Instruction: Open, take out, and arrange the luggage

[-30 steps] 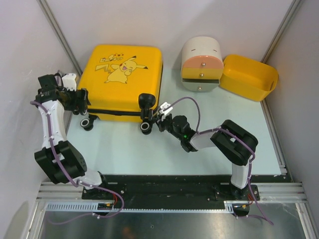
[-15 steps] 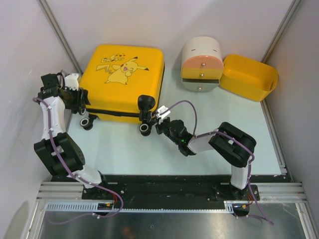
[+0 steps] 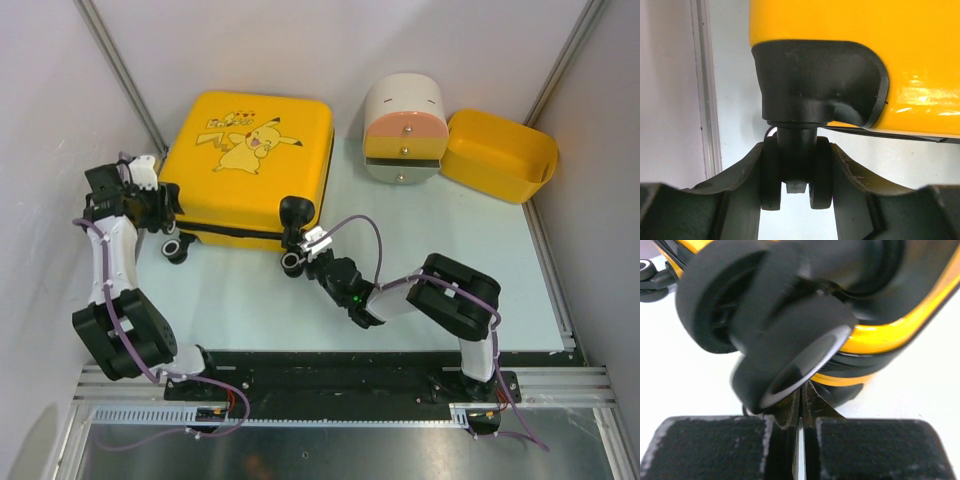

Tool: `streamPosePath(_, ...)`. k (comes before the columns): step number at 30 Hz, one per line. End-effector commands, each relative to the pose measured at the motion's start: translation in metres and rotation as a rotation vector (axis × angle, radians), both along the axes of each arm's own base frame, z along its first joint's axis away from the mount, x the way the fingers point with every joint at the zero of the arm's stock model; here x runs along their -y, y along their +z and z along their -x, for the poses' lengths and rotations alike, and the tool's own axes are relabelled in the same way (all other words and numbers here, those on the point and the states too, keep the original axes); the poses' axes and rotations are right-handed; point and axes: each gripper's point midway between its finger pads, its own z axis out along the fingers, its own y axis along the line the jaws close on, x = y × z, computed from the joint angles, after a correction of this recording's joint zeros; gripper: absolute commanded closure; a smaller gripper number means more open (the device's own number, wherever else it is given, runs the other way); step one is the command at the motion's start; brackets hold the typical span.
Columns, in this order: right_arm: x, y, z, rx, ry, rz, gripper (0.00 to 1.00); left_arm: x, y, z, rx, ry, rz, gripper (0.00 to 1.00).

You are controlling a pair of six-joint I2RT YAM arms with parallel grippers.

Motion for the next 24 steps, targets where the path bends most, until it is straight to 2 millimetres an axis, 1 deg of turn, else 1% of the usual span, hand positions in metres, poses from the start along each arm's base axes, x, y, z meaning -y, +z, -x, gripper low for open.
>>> streamPosePath(1,-0.064,0.051,0.043,0.075,0.150,-0.170,1.00,0.069,-0.032,0.048,-0.194,-0.064,0.257,1.00)
streamPosePath(2,-0.067,0.052,0.041,0.073,0.141,-0.178,1.00,0.071,-0.033,0.049,-0.195,-0.066,0.263,1.00)
streamPosePath(3,-0.076,0.059,0.037,0.083,0.140,-0.202,1.00,0.073,-0.033,0.049,-0.197,-0.068,0.270,1.00)
streamPosePath(5,-0.082,0.062,0.032,0.100,0.119,-0.212,1.00,0.078,-0.032,0.051,-0.194,-0.078,0.268,1.00)
streamPosePath(6,-0.091,0.067,0.027,0.108,0.114,-0.232,1.00,0.079,-0.031,0.052,-0.192,-0.081,0.271,1.00)
streamPosePath(8,-0.101,0.073,0.025,0.123,0.120,-0.246,1.00,0.085,-0.032,0.053,-0.195,-0.094,0.272,1.00)
streamPosePath(9,-0.107,0.066,0.023,0.125,0.121,-0.245,1.00,0.087,-0.033,0.054,-0.198,-0.096,0.277,1.00)
streamPosePath(10,-0.115,0.077,0.022,0.140,0.127,-0.275,1.00,0.090,-0.034,0.056,-0.205,-0.097,0.288,1.00)
streamPosePath(12,-0.125,0.076,0.021,0.145,0.137,-0.285,1.00,0.094,-0.035,0.059,-0.207,-0.105,0.293,1.00)
streamPosePath(13,-0.136,0.075,0.020,0.150,0.147,-0.300,1.00,0.096,-0.037,0.060,-0.212,-0.111,0.294,1.00)
streamPosePath(15,-0.147,0.076,0.021,0.157,0.162,-0.313,1.00,0.099,-0.039,0.064,-0.217,-0.115,0.297,1.00)
streamPosePath(16,-0.152,0.065,0.020,0.151,0.165,-0.304,1.00,0.101,-0.040,0.065,-0.218,-0.124,0.296,1.00)
streamPosePath(17,-0.157,0.074,0.018,0.162,0.163,-0.325,1.00,0.103,-0.040,0.066,-0.215,-0.132,0.294,1.00)
streamPosePath(19,-0.161,0.068,0.015,0.163,0.165,-0.322,1.00,0.110,-0.041,0.072,-0.214,-0.160,0.273,1.00)
streamPosePath(21,-0.162,0.074,0.011,0.174,0.168,-0.337,1.00,0.114,-0.046,0.078,-0.227,-0.174,0.267,1.00)
streamPosePath(22,-0.163,0.075,0.012,0.177,0.183,-0.339,1.00,0.118,-0.045,0.080,-0.221,-0.181,0.264,1.00)
streamPosePath(23,-0.164,0.083,0.013,0.184,0.192,-0.351,1.00,0.121,-0.046,0.082,-0.222,-0.183,0.275,1.00)
streamPosePath(24,-0.166,0.085,0.014,0.187,0.205,-0.357,1.00,0.125,-0.049,0.085,-0.231,-0.192,0.280,1.00)
